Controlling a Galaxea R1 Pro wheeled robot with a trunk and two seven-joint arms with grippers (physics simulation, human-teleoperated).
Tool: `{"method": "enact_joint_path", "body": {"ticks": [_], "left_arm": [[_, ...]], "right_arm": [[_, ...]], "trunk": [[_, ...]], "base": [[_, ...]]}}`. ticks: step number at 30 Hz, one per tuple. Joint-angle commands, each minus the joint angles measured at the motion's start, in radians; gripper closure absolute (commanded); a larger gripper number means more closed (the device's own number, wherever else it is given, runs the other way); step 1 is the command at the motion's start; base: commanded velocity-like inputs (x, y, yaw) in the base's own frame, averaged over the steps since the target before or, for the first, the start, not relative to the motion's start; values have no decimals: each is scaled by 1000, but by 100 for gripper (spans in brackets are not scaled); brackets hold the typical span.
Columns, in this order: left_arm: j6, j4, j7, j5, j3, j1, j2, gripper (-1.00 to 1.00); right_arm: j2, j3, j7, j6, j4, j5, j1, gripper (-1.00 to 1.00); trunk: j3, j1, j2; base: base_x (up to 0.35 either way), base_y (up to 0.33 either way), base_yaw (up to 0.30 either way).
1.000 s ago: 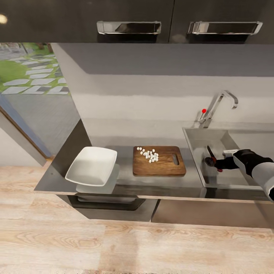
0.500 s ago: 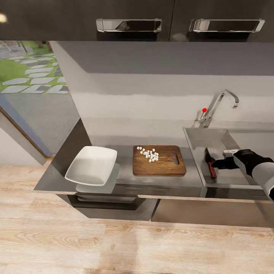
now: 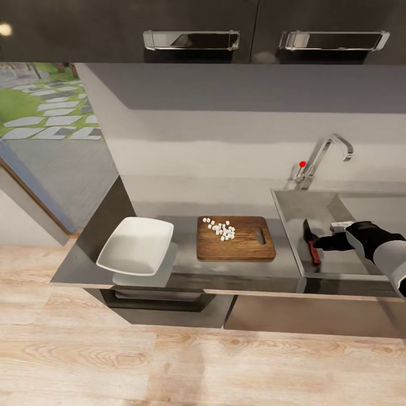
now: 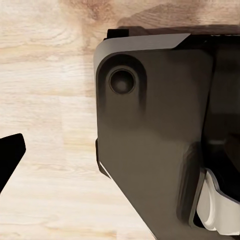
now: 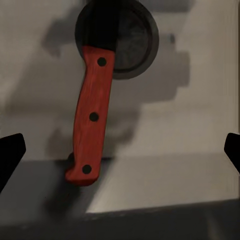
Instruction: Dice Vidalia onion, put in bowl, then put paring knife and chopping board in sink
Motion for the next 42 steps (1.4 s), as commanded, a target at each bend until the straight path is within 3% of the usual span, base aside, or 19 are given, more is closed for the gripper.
{"method": "enact_joint_path", "body": {"ticks": [1,32,35,38,42], "left_arm": [[-8,5,1,9,-9,-2,-1,-100],[-8,5,1,9,-9,-2,-1,-100],[-8,5,1,9,-9,-2,-2,-100],[-8,5,1,9,-9,-2,-2,-100],[-8,5,0,9,-9,-2,-2,-100]], "right_arm": [[-2,8,3,4,-2,-5,-1,-100],[-10,4,8,0,-6,-10,-1,-100],[-10,3,51,-1,-9,-14,-1,-100],[-14,1,141,-18,-11,-14,-1,-100],[-41,-1,184,-46,-12,-13,-1,-100]], "trunk": [[0,1,-2],[48,1,-2],[53,1,-2],[58,1,-2],[64,1,-2]], "base": [[0,0,0],[-14,29,0],[-32,62,0],[-7,13,0],[-1,3,0]]}}
